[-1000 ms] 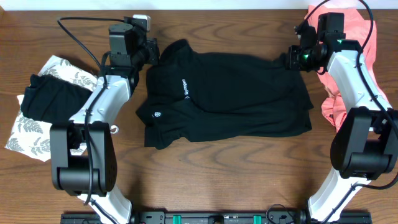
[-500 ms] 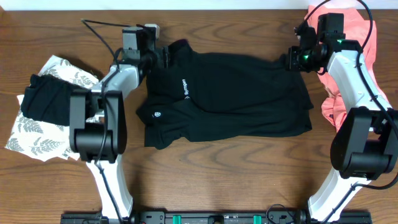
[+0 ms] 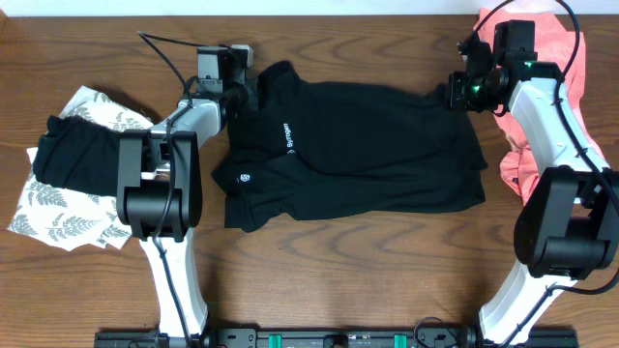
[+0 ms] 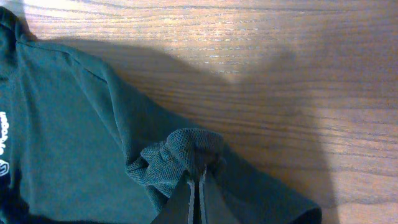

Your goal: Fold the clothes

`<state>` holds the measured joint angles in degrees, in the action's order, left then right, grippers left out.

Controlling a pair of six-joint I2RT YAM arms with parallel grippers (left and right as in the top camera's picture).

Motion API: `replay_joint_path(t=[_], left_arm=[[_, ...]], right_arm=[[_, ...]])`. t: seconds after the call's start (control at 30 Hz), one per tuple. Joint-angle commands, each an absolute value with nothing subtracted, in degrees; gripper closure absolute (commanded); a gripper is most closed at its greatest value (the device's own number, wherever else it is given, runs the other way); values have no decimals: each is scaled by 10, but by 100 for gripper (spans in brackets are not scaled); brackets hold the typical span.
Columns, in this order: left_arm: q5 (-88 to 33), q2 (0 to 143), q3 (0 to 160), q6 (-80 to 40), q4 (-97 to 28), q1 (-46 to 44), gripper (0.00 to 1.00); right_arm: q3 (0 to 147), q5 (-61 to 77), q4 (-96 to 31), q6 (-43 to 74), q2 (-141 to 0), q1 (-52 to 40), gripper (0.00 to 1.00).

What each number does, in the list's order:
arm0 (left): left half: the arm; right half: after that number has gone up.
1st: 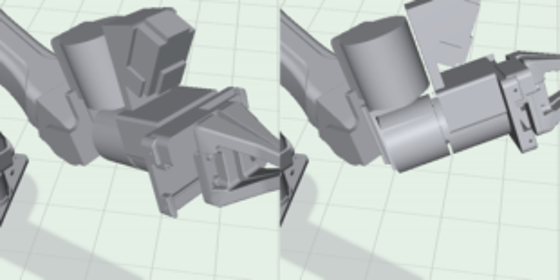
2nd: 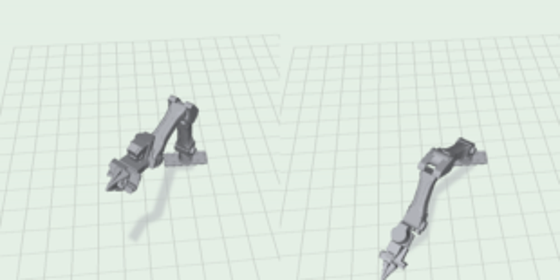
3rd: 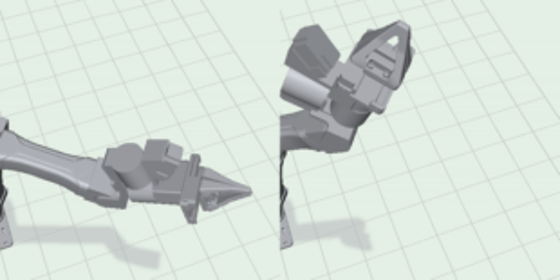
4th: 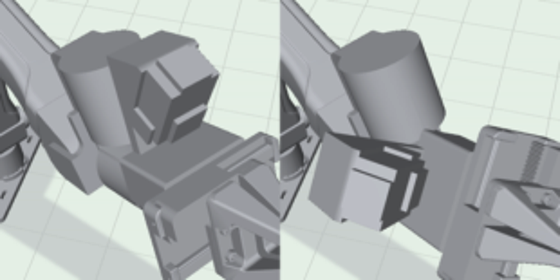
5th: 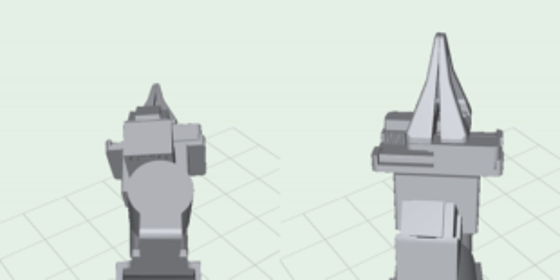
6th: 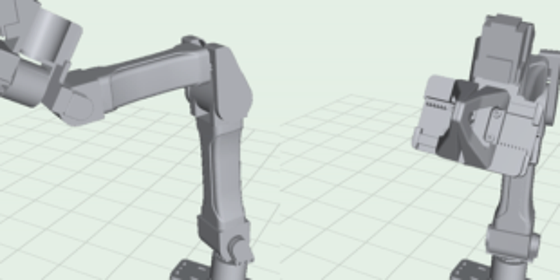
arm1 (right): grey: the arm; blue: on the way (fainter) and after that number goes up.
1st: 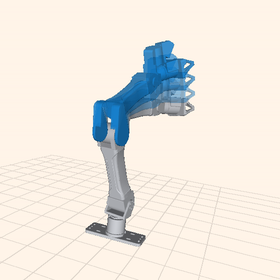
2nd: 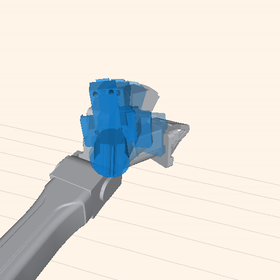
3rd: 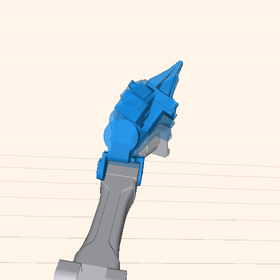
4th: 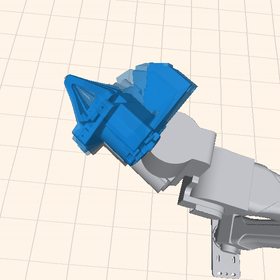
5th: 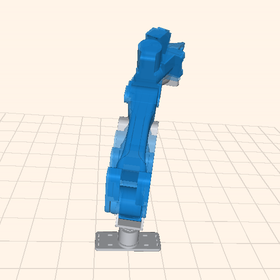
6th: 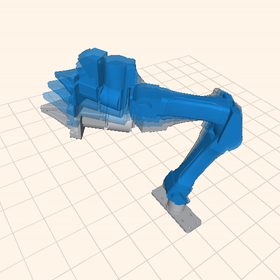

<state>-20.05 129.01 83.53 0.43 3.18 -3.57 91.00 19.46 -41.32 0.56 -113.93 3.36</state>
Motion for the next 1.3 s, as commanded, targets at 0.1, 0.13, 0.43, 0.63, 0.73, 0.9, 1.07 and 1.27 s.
replay_joint_path(t=[0.1,0.13,0.43,0.63,0.73,0.9,1.07,1.27], left_arm=[[-206,1294,844,19,39,-36,81],[-206,1292,845,19,39,-35,86],[-205,1214,847,28,2,-17,94],[-205,1176,847,50,-45,-16,94],[-205,1163,847,49,-71,-16,94],[-204,1123,847,50,-152,-16,94],[-199,1069,847,50,-251,-16,94],[-169,1000,847,49,-358,-16,94]], right_arm=[[912,192,-409,-5,-1135,35,99],[912,192,-410,-6,-1135,35,99],[912,154,-405,-5,-1135,43,99],[912,153,-405,-5,-1135,58,99],[912,149,-406,-5,-1135,67,99],[912,148,-416,-6,-1135,81,99],[912,165,-441,-50,-1132,83,98],[912,174,-496,-89,-1125,82,98]])
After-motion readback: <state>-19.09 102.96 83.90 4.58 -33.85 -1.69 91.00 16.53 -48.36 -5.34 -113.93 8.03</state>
